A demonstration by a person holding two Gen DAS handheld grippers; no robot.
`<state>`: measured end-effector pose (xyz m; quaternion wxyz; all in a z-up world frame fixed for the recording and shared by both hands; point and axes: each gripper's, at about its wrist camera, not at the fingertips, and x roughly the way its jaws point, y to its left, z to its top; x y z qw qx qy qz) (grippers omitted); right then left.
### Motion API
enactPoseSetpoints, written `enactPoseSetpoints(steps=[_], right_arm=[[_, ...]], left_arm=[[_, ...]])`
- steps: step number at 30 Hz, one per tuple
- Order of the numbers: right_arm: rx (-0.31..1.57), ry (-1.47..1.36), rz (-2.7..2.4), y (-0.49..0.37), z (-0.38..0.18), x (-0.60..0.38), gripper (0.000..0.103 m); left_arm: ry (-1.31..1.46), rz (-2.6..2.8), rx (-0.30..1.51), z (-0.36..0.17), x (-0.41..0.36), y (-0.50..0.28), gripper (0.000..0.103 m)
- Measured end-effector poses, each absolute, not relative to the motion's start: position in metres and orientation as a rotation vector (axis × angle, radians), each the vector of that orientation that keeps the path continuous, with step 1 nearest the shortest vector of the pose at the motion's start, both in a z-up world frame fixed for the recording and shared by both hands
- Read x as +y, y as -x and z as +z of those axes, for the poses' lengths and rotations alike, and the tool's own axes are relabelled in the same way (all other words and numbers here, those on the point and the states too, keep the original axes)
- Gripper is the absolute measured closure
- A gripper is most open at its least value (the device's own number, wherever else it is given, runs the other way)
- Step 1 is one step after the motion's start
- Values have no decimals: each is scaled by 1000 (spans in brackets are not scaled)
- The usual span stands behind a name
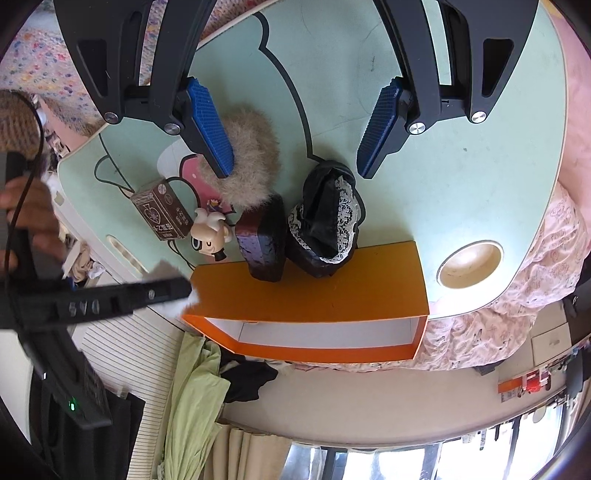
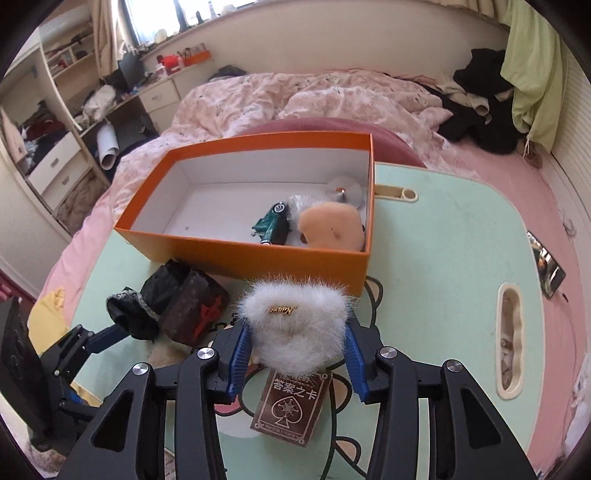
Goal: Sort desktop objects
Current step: 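Grasp the white fluffy pompom with the right tool and set it on the desk, then reach into the box and grasp the green toy car with the left tool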
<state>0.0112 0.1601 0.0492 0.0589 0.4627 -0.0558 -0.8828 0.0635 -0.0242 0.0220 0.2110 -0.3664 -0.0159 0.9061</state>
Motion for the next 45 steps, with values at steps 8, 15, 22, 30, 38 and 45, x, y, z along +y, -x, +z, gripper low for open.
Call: enactPoseSetpoints(steps=[8, 15, 22, 30, 38, 45], right_arm=[[-324, -1140, -2879, -56, 58, 193, 17], [-80, -1143, -2841, -116, 30, 189, 17], [158, -1238, -2828, -131, -7, 174, 15], [127, -1211, -2844, -129, -14, 178, 0], [127, -1195, -2849, -131, -14, 175, 0], [127, -1195, -2850, -131, -14, 175, 0]], left_arm=[[1066, 2509, -85, 16, -30, -60, 21], [913, 2500, -80, 31, -32, -77, 21], [1035, 2326, 24, 18, -15, -79, 21], [1037, 2426, 272, 8, 8, -82, 0], [1048, 2435, 252, 12, 1, -82, 0], [1050, 2436, 253, 12, 3, -82, 0]])
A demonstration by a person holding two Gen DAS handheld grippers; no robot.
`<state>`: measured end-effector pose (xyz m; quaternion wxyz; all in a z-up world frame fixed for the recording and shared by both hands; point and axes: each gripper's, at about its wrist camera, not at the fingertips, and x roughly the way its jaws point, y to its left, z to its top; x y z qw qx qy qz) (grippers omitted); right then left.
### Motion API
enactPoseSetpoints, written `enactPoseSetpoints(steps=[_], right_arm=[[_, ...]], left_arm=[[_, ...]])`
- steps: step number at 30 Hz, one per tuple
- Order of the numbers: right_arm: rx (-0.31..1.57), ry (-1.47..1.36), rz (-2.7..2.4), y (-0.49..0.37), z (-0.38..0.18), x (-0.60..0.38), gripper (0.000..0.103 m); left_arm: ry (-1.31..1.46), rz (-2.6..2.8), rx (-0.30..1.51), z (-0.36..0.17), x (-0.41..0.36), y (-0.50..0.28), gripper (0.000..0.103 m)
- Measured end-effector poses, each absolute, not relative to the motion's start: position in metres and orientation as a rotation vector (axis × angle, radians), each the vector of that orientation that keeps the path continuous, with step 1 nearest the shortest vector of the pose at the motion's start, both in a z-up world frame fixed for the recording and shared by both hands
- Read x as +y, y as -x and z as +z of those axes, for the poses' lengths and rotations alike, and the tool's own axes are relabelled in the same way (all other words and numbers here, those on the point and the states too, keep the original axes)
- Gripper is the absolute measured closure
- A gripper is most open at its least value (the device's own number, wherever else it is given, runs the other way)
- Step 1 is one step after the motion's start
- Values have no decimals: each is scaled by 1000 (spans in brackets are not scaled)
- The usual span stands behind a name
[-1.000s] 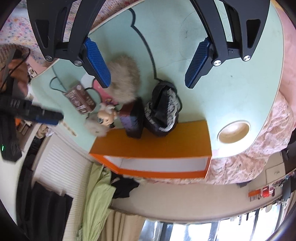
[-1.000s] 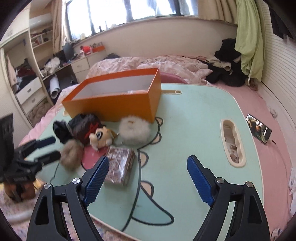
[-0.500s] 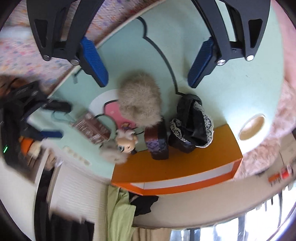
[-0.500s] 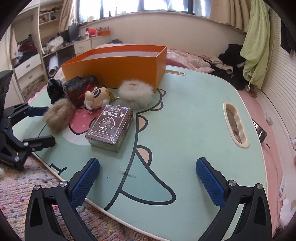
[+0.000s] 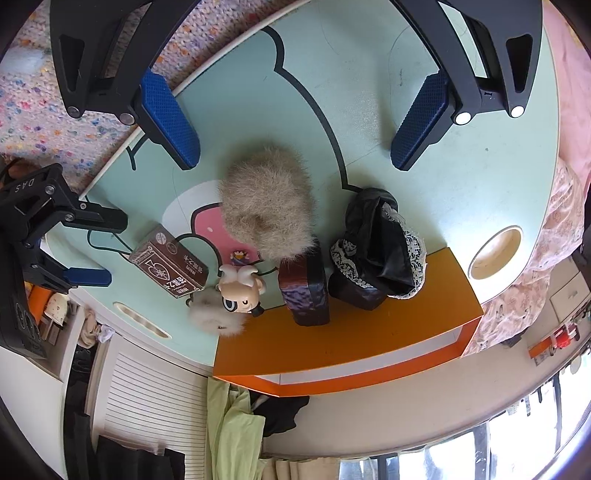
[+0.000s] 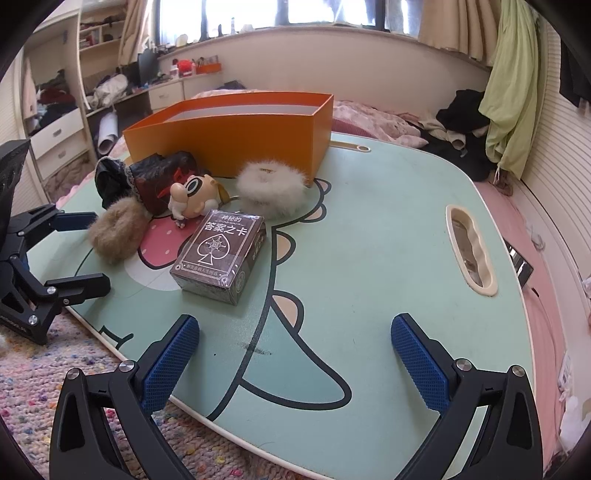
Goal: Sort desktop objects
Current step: 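Reach into the box and grasp the green toy car with the left tool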
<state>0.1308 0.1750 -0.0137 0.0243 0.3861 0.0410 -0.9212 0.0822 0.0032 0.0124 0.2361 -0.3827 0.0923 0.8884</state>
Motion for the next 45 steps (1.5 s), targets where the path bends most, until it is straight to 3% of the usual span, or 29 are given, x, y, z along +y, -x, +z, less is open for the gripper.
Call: enactPoseSetpoints(steps=[13, 20, 25, 30, 33, 36, 38, 39, 41, 43, 45], right_arm=[[127, -1194, -2851, -131, -14, 175, 0], [127, -1194, -2852, -131, -14, 175, 0], [127, -1193, -2853, -132, -14, 175, 0], [125, -1188, -2853, -131, -14, 175, 0], [124, -1184, -2854, -130, -13, 175, 0], [123, -1182, -2857, -129, -12, 175, 0], [121, -1179, -2858, -129, -12, 175, 0], [121, -1180, -2858, -129, -12, 175, 0], [121, -1178, -2859, -129, -12, 175, 0], [120, -1177, -2859, -129, -12, 175, 0], [121, -1177, -2860, -129, -12, 175, 0]], left_arm=[[1081, 2505, 262, 10, 1, -72, 0], [917, 2429, 71, 86, -8, -50, 0], [1113, 2330, -4, 125, 14, 25, 0], [1416, 2229, -32, 104, 43, 95, 2], [1561, 2181, -32, 77, 55, 117, 20], [1636, 2167, 5, 60, 64, 128, 23], [1688, 2150, 28, 48, 68, 130, 38], [1729, 2129, 27, 40, 68, 132, 50], [1702, 2151, 33, 39, 66, 132, 57], [1697, 2173, 59, 38, 64, 130, 72], [1683, 2189, 91, 38, 61, 127, 78]])
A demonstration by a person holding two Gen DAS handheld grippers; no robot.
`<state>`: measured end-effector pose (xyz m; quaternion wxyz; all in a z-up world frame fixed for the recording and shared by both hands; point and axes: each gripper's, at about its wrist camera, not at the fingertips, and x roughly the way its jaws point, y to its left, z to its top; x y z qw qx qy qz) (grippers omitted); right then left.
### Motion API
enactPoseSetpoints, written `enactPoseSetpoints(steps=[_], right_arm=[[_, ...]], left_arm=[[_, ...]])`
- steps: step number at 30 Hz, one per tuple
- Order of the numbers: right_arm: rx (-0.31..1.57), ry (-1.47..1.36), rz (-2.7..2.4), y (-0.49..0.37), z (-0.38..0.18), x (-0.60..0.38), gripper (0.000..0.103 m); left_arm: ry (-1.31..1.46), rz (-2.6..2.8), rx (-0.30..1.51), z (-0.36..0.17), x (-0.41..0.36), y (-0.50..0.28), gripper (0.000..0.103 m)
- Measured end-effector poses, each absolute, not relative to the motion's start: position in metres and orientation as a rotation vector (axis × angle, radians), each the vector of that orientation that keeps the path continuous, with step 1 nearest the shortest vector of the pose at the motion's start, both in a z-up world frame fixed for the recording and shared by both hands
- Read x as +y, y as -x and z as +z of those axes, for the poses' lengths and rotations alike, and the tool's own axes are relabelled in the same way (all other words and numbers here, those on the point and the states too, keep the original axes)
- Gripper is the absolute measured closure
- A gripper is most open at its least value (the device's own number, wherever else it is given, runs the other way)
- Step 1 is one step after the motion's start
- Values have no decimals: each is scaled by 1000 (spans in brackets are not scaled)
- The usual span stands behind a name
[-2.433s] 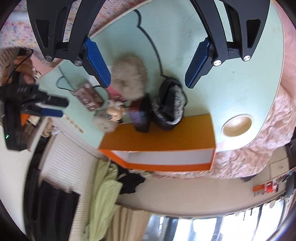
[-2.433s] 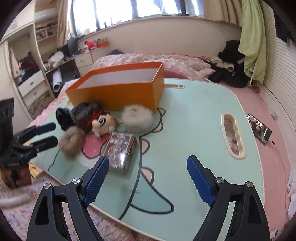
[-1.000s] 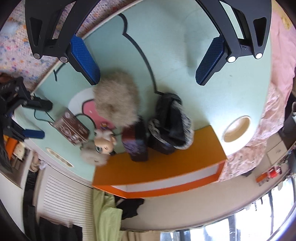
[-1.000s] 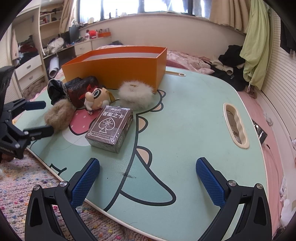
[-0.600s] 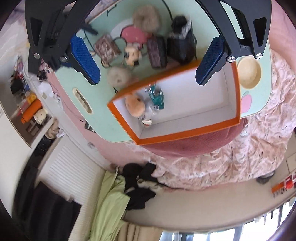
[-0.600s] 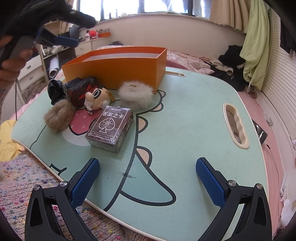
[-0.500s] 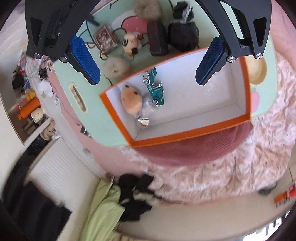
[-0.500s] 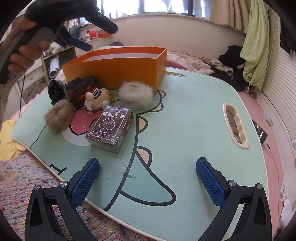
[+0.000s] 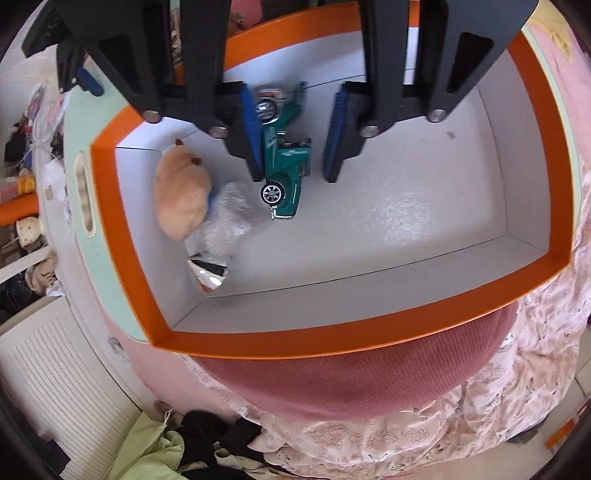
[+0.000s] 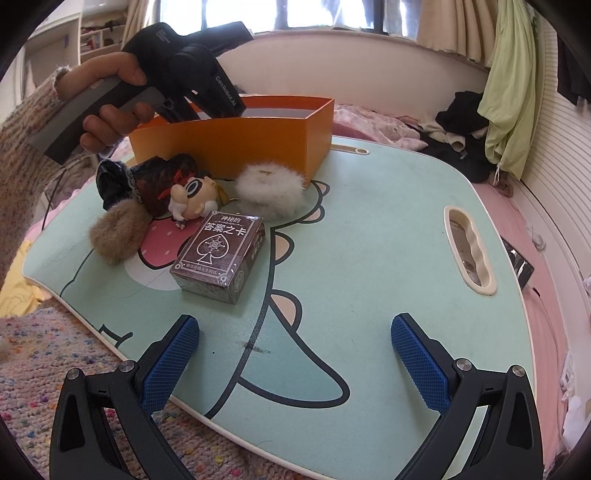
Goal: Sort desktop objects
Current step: 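Reach into the box and grasp the green toy car with the left tool, then carry the green toy car out and set it on the desk, open left tool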
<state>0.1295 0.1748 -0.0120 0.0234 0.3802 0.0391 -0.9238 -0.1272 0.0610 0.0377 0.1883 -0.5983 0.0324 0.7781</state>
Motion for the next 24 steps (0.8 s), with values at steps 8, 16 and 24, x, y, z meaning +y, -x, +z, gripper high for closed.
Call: enactPoseSetpoints(steps=[8, 16, 24], right_arm=[[120, -1176, -2861, -130, -12, 174, 0], [119, -1176, -2862, -130, -12, 174, 0], [118, -1176, -2863, -131, -13, 174, 0]], left_arm=[[1485, 2211, -160, 77, 25, 117, 78], [1268, 2178, -231, 131, -7, 51, 78], [1387, 2245, -330, 67, -71, 8, 78]])
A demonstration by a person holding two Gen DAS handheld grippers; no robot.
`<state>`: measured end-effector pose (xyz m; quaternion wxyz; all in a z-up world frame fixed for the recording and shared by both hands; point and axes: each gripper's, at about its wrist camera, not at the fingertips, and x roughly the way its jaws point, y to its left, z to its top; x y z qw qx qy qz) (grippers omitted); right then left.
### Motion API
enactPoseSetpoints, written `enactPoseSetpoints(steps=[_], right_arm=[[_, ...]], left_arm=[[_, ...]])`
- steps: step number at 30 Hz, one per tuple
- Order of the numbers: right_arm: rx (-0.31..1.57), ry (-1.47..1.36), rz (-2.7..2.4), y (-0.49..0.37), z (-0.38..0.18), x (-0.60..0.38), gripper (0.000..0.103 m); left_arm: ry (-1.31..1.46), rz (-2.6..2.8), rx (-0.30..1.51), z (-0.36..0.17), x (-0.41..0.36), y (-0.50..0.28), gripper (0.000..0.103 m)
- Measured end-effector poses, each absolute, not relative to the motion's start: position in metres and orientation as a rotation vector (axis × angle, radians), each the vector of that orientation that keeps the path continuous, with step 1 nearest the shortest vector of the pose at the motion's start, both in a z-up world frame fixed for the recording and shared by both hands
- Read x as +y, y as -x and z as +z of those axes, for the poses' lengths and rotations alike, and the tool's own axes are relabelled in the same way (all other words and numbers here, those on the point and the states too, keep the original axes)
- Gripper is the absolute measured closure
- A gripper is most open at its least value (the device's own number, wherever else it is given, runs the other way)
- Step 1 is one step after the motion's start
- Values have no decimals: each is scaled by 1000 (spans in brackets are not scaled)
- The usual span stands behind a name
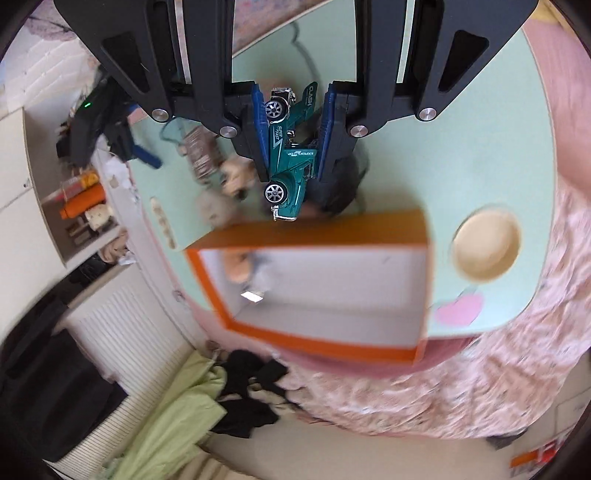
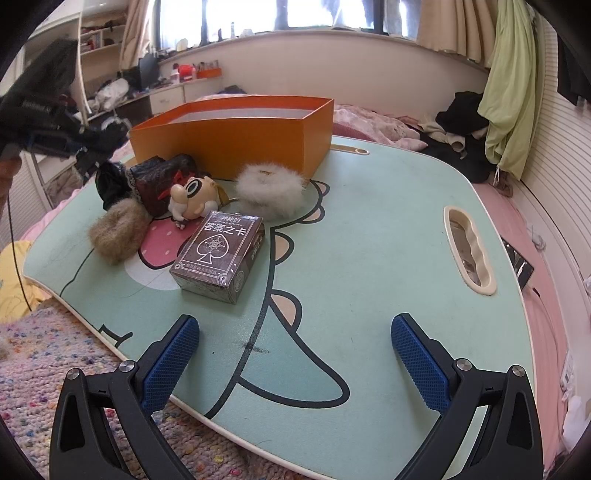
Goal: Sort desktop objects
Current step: 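Carry the green toy car out and set it on the desk, open left tool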
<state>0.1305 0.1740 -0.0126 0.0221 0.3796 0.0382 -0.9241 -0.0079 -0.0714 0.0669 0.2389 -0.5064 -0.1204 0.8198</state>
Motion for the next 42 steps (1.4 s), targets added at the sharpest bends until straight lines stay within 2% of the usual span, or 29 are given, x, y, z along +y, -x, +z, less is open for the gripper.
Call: enactPoseSetpoints(steps=[4, 8, 18, 24, 29, 33, 35, 37, 38, 39, 42], right_arm=[[118, -1176, -2863, -131, -13, 174, 0], [117, -1175, -2864, -131, -13, 174, 0], [117, -1175, -2865, -131, -13, 174, 0], [116, -1175, -2865, -132, -13, 174, 0], [115, -1175, -2866, -132, -13, 174, 0], [115, -1175, -2866, -132, -13, 174, 0], [115, -1175, -2867, -132, -13, 174, 0], [115, -1174, -2867, -132, -13, 174, 0], [112, -1175, -2867, -132, -13, 174, 0], [112, -1176, -2867, -132, -13, 173, 0], [112, -1175, -2867, -131, -13, 173, 0]], left_arm=[[1396, 2251, -414, 43, -91, -5, 78], [1373, 2275, -407, 37, -90, -8, 78], [1259, 2301, -390, 53, -70, -7, 78], [1195, 2321, -304, 72, -52, -17, 78], [1280, 2410, -413, 49, -75, 1, 78], [1332, 2454, -428, 25, -84, 12, 77], [1335, 2427, -447, 16, -81, 15, 70], [1272, 2440, -450, 15, -74, 13, 50], [1262, 2442, -443, 16, -71, 12, 46], [1256, 2436, -435, 17, -67, 11, 42], [1221, 2407, -445, 24, -62, 9, 42]])
